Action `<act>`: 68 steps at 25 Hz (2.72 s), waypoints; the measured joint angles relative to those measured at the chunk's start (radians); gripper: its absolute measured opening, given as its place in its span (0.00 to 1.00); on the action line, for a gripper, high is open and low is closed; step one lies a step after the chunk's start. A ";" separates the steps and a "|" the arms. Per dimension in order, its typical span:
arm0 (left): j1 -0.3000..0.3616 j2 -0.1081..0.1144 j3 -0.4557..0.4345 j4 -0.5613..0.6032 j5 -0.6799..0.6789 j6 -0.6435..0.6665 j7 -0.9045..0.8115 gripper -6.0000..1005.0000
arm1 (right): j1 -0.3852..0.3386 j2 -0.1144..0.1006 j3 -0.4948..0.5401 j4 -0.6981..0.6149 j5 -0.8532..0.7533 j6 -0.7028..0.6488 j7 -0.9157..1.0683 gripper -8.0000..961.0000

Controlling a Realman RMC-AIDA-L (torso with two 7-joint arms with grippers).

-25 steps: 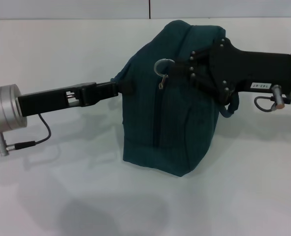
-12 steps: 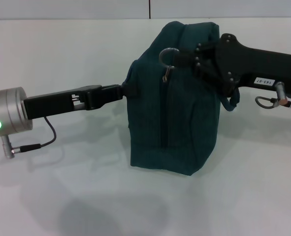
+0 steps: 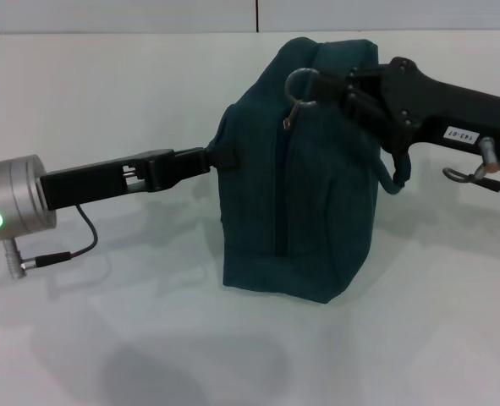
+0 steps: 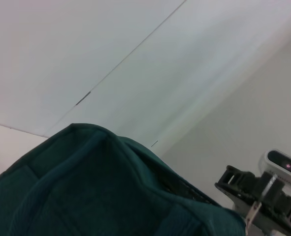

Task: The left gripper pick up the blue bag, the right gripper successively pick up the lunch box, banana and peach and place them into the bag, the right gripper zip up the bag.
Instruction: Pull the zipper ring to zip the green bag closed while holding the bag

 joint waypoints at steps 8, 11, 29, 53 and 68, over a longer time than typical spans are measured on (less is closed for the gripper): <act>0.001 0.000 -0.025 -0.012 -0.004 0.000 0.014 0.06 | -0.001 -0.003 0.004 0.022 0.035 0.001 0.003 0.01; 0.002 0.001 -0.029 -0.021 -0.004 0.001 0.015 0.06 | -0.001 -0.003 0.005 0.033 0.046 0.010 0.008 0.01; 0.014 -0.002 -0.028 -0.037 -0.003 0.002 0.025 0.06 | -0.004 -0.004 0.007 0.127 0.140 0.129 0.167 0.01; 0.062 0.022 -0.030 -0.058 -0.005 0.054 0.021 0.09 | -0.042 -0.009 0.012 0.121 0.198 0.197 0.187 0.01; 0.079 0.043 -0.074 -0.052 0.002 0.054 0.017 0.23 | -0.041 -0.006 0.003 0.120 0.194 0.176 0.191 0.01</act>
